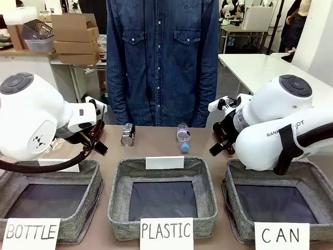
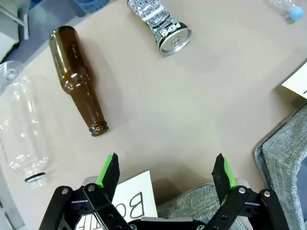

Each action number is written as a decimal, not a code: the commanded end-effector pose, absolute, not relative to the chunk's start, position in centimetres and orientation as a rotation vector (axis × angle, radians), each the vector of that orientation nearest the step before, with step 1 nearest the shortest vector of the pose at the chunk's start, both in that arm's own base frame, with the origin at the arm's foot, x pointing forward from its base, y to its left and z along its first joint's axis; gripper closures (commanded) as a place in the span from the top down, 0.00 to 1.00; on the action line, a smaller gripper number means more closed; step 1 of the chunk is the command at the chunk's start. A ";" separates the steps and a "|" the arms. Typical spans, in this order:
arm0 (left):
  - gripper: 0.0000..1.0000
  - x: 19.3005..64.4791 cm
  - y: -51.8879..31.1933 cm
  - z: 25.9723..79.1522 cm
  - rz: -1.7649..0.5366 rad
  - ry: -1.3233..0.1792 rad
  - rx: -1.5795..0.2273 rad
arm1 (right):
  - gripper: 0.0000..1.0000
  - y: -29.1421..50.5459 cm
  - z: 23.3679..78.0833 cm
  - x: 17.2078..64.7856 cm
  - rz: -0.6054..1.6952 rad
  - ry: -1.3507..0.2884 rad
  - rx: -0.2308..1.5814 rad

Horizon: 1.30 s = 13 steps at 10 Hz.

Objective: Sort the can waste into the basket.
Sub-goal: Pick up the can waste from the table and place it in the right Fabric basket.

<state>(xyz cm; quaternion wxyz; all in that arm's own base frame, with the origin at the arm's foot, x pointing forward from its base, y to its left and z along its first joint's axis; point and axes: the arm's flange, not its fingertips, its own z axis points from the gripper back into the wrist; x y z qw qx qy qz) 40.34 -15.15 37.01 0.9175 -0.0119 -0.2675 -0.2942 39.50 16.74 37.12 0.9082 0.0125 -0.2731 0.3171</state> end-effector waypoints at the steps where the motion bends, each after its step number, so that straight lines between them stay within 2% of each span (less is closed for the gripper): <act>1: 1.00 40.3 -15.2 37.0 -0.605 -0.550 -0.025 | 1.00 16.7 37.1 39.5 0.654 -0.564 0.026; 13: 1.00 40.3 -15.2 37.0 -0.605 -0.550 -0.025 | 1.00 16.7 37.1 39.5 0.655 -0.564 0.026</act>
